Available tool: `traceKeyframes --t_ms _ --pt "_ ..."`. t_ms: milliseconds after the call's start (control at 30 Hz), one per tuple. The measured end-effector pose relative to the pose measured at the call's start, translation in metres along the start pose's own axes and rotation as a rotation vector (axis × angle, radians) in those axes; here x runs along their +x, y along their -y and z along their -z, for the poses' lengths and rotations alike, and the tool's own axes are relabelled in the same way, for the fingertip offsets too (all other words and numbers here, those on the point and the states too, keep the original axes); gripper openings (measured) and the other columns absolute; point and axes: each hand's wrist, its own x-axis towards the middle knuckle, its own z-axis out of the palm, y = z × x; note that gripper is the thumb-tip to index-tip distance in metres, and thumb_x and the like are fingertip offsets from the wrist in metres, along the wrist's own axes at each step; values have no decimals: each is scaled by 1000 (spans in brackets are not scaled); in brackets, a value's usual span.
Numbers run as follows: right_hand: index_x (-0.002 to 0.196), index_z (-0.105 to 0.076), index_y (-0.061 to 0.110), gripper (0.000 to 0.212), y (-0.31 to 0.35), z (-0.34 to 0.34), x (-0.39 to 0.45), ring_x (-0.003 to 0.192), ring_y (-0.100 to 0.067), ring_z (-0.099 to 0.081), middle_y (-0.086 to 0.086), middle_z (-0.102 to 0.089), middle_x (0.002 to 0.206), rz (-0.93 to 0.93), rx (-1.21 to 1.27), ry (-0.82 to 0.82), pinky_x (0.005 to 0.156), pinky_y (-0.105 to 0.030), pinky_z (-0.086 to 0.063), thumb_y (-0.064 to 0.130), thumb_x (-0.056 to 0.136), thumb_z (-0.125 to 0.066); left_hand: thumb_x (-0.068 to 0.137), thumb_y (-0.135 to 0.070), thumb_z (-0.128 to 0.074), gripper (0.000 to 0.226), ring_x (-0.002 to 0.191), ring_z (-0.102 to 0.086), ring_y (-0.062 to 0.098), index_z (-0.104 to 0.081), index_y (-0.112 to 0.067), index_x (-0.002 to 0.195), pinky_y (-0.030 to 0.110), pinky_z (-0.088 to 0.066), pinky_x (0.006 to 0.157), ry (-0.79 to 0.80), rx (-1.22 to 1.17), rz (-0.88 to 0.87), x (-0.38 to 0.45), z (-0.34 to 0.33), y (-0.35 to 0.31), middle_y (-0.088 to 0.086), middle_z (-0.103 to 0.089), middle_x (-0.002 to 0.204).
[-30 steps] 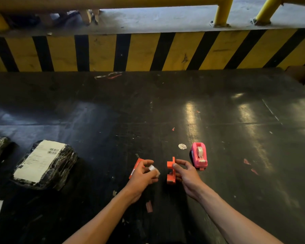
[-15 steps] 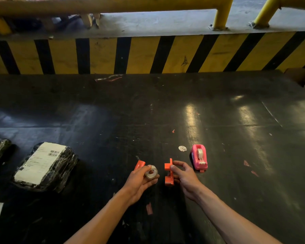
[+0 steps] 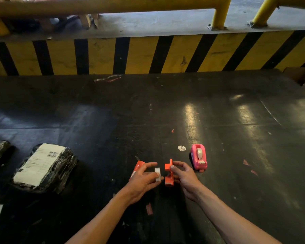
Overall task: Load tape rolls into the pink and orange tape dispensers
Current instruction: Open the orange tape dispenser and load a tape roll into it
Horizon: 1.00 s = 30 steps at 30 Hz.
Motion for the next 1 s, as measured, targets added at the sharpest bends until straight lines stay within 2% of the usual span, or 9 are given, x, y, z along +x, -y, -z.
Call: traceKeyframes --t_ms 133,267,333,467,600,767,1000 --pt "120 -58 18 28 -2 3 1 102 -31 -69 -15 -71 113 -1 -11 -12 69 -38 -58 16 93 -66 96 -13 -63 29 108 -72 25 -61 -19 125 39 -60 93 6 163 -41 -3 -2 1 15 -63 125" --pt "120 -57 19 28 -2 4 1 107 -31 -66 -13 -69 116 10 -43 -11 92 -50 -56 17 93 -65 98 -12 -59 24 103 -73 25 -63 -19 122 38 -61 90 -35 204 -102 -3 -3 3 11 -60 125" --pt "120 -56 19 29 -1 5 0 108 -31 -66 -14 -68 118 8 -55 -10 96 -51 -54 18 93 -66 99 -11 -58 23 104 -73 26 -64 -18 120 38 -62 89 -41 204 -114 -2 -3 3 11 -58 127" --pt "120 -57 19 28 0 5 -1 108 -31 -66 -13 -68 119 -1 -53 -7 97 -52 -54 18 93 -65 94 -6 -64 31 110 -70 29 -64 -18 123 41 -60 93 -11 115 -106 -2 -1 3 12 -58 131" --pt "118 -57 20 27 1 4 -3 108 -30 -65 -13 -68 119 -1 -48 4 93 -48 -55 18 93 -65 84 -2 -75 52 121 -63 30 -61 -29 127 46 -57 99 27 211 -142 -2 3 4 10 -57 135" --pt "115 -57 22 23 1 3 -3 108 -30 -66 -13 -69 118 -3 -57 -5 98 -51 -53 17 93 -65 90 -3 -69 40 105 -74 27 -61 -21 126 39 -61 91 -28 88 -131 -1 -2 3 11 -58 130" --pt "119 -57 19 27 2 5 -4 109 -30 -66 -13 -70 116 4 -66 3 99 -54 -52 16 93 -64 97 -12 -62 23 105 -72 31 -63 -15 120 36 -62 83 -82 45 -109 0 -7 -1 12 -58 129"
